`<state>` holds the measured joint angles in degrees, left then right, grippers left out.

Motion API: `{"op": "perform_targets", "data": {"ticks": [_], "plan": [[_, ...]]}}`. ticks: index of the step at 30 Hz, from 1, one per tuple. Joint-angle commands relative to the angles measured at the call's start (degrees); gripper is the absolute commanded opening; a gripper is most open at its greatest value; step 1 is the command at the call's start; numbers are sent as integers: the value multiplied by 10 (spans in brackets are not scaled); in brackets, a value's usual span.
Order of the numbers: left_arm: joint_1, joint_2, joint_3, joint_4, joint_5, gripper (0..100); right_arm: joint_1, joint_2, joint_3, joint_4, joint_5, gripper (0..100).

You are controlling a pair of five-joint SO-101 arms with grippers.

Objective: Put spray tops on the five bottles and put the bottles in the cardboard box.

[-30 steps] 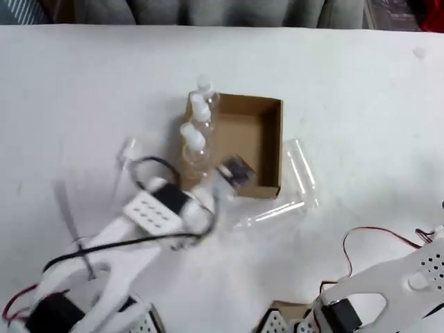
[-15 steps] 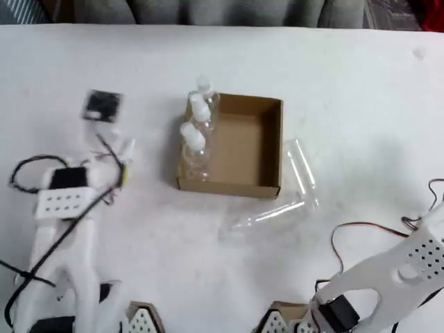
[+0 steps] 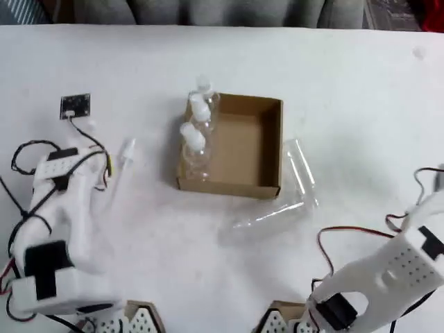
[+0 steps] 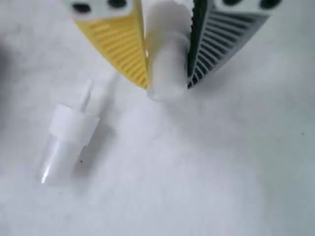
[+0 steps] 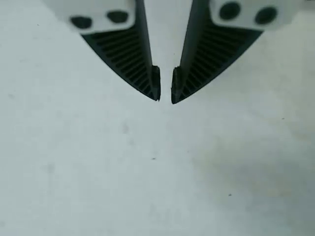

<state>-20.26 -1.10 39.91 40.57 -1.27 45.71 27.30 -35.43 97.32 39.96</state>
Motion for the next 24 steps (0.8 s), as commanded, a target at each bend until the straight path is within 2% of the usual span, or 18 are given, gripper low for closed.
{"op": "perform_targets", "data": {"ticks": [1,8,10,15,20,24], "plan": [[-10,0,-33,-31,11,20,-77,-122,83,15,39,16],[-10,4,-32,-33,8,20,-232,-272,238,15,145,19],[-10,5,-32,-33,8,20,-279,-316,293,15,198,28],[-16,5,-32,-33,7,20,-374,-422,440,15,353,162],[-16,5,-32,-33,7,20,-427,-520,577,11,519,228],[-16,5,-32,-33,7,20,-437,-589,675,-36,587,231]]}}
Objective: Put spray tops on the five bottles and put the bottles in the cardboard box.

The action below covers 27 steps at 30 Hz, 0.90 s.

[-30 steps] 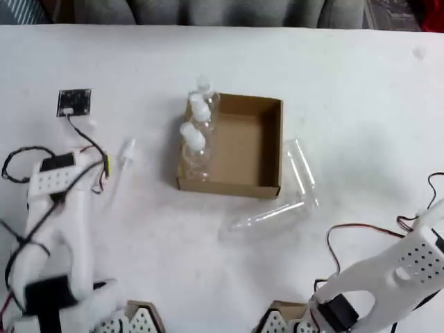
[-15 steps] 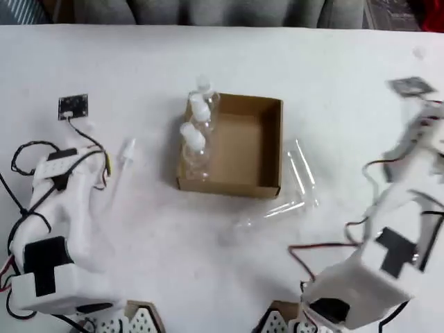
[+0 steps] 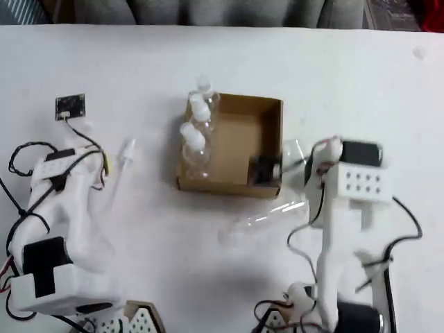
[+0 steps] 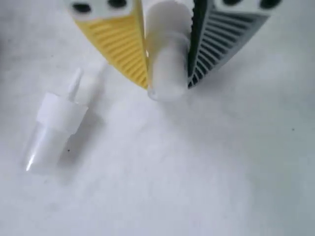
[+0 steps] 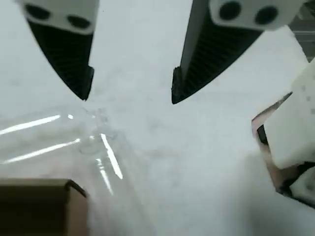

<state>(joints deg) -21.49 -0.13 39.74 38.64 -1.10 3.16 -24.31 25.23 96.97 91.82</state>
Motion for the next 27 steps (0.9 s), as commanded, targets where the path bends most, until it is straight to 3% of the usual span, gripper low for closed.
{"op": "perform_targets", "data": {"ticks": [1,7,18,24,27], "plan": [[-4,-5,-30,-14,5,20,-12,-85,91,-51,70,231],[-3,-5,-30,-14,5,20,-15,-118,189,-160,71,231],[-3,-8,-31,-9,4,29,-66,-117,252,-270,49,231],[0,-10,-35,32,9,269,-70,-117,254,-295,18,231],[0,-10,-35,32,10,308,-68,-116,255,-295,18,231]]}}
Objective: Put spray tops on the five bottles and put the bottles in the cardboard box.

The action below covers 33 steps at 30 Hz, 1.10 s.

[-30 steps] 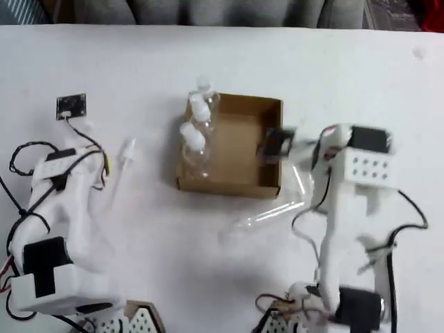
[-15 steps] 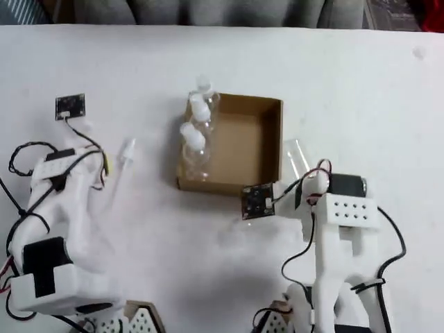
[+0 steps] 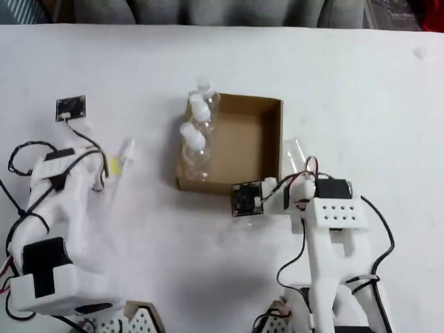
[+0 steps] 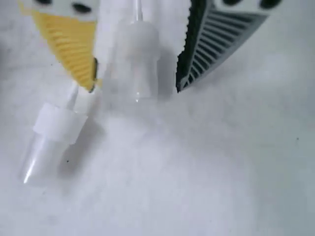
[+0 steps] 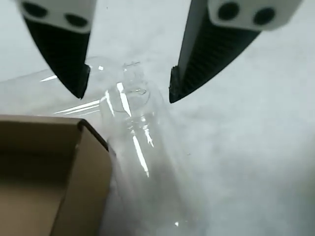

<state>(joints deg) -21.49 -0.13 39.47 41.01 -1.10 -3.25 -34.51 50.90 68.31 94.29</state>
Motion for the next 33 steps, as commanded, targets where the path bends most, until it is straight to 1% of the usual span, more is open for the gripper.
{"op": "perform_targets", "data": {"ticks": [1,7,13,16,22,24,27,28,30,33], "plan": [[0,-10,-33,8,10,303,-6,-13,1,-9,-7,231],[0,-10,-33,9,6,290,-12,44,24,-89,-10,231],[0,-10,-33,9,6,290,-16,117,21,-144,-11,231],[-1,-10,-33,8,6,290,-16,142,21,-160,-11,231],[-1,-10,-33,8,6,290,-16,158,21,-159,-11,223],[-1,-10,-33,8,6,290,-16,156,21,-156,-10,170],[-1,-10,-33,8,6,290,-16,155,21,-157,-10,21],[-2,-10,-33,8,6,290,-15,155,21,-157,-10,9],[-2,-10,-33,8,6,290,-10,155,16,-152,-10,32],[-2,-10,-33,8,6,290,0,155,-15,-102,-10,18]]}}
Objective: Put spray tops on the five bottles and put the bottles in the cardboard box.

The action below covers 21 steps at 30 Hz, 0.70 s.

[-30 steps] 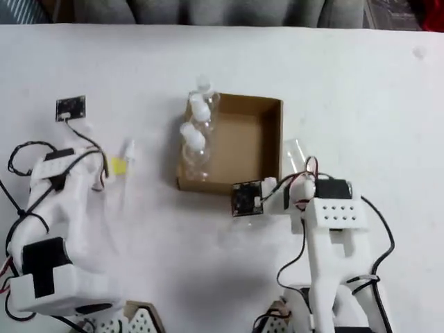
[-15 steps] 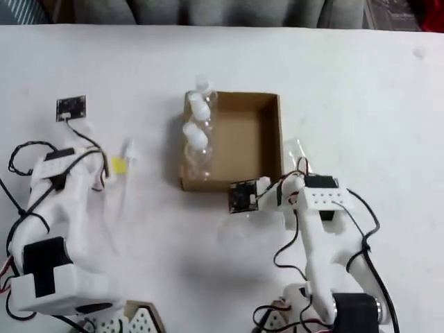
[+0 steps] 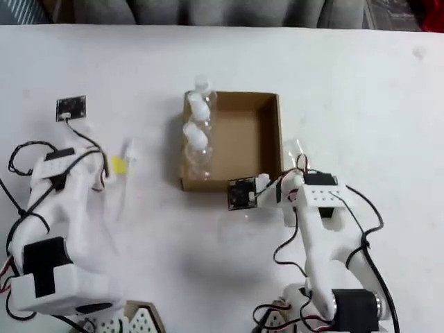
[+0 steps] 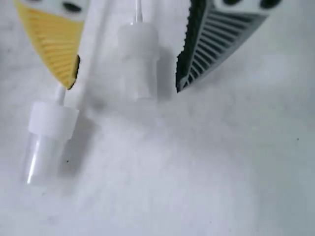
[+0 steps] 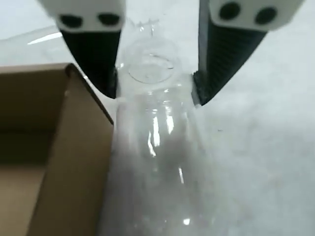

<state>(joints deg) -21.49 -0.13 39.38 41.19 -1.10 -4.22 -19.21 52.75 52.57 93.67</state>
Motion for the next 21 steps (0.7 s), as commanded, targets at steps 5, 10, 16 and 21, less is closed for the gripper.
{"op": "perform_targets", "data": {"ticks": [5,10,16,21], "plan": [[-3,-10,-32,6,6,291,43,2,-135,186,-4,17],[-3,-10,-32,6,9,294,109,2,-233,291,-4,17],[-3,-10,-32,8,9,292,233,2,-279,310,-4,17],[-3,-10,-32,10,7,290,365,7,-280,271,-5,17]]}}
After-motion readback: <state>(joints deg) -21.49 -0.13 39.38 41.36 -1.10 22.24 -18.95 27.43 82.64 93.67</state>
